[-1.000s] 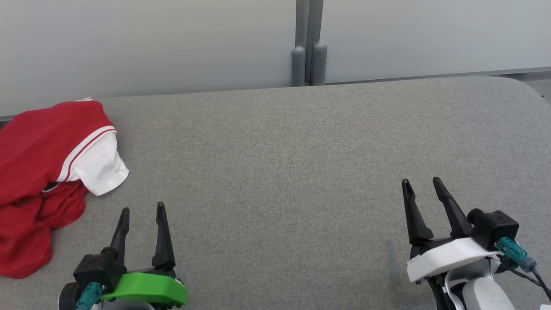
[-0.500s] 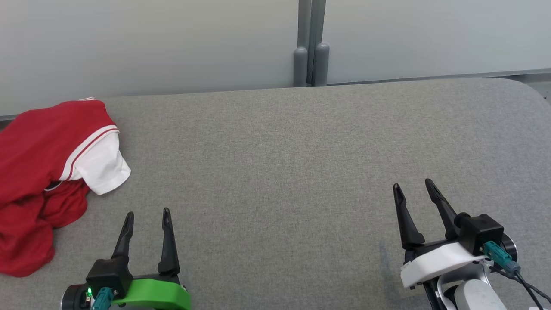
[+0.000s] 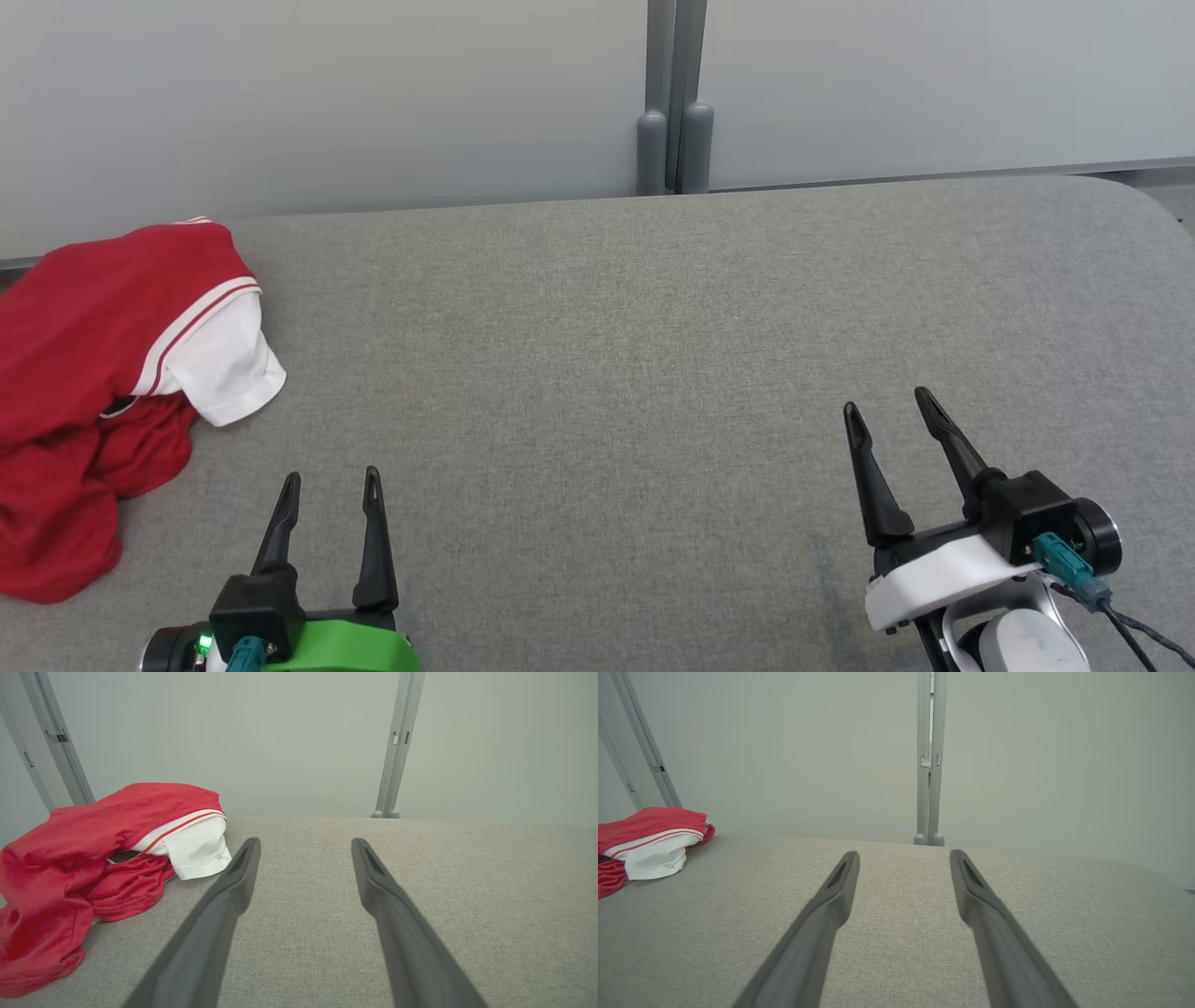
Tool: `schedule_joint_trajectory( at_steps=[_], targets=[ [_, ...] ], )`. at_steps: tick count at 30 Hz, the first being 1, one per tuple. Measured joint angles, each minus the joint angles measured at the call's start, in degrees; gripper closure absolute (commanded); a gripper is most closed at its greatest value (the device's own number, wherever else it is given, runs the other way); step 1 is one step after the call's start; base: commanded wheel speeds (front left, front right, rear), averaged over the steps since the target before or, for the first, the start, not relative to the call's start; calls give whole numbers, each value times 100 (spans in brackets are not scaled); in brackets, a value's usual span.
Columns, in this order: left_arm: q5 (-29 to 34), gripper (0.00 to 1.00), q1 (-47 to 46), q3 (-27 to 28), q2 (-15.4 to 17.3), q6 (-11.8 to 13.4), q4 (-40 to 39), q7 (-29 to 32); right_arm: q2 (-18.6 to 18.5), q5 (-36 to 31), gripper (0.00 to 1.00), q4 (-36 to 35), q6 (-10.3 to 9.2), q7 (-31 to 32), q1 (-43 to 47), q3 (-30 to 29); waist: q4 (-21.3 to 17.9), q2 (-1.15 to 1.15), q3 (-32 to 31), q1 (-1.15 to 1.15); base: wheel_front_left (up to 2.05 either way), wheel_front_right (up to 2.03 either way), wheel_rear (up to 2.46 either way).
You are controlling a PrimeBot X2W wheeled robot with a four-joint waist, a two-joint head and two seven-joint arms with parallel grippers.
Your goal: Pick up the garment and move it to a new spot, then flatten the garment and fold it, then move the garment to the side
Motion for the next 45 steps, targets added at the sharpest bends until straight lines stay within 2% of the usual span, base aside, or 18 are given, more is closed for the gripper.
schedule_joint_trajectory(
  at_steps=[32, 38, 45],
  targets=[
    [105, 0, 73, 10, -5, -4, 55, -25, -3, -65, 0, -22, 0, -32, 82, -22, 25, 0, -53, 0, 0, 0, 0],
    [113, 0, 65, 8, -9, -9, 62, -25, -4, -78, 0, -60, 0, -32, 102, -23, 220, 0, -42, 0, 0, 0, 0],
    [122, 0, 48, 38, -9, -9, 52, -26, -4, -77, 0, -115, 0, -32, 124, -1, 693, 0, -12, 0, 0, 0, 0]
  ],
)
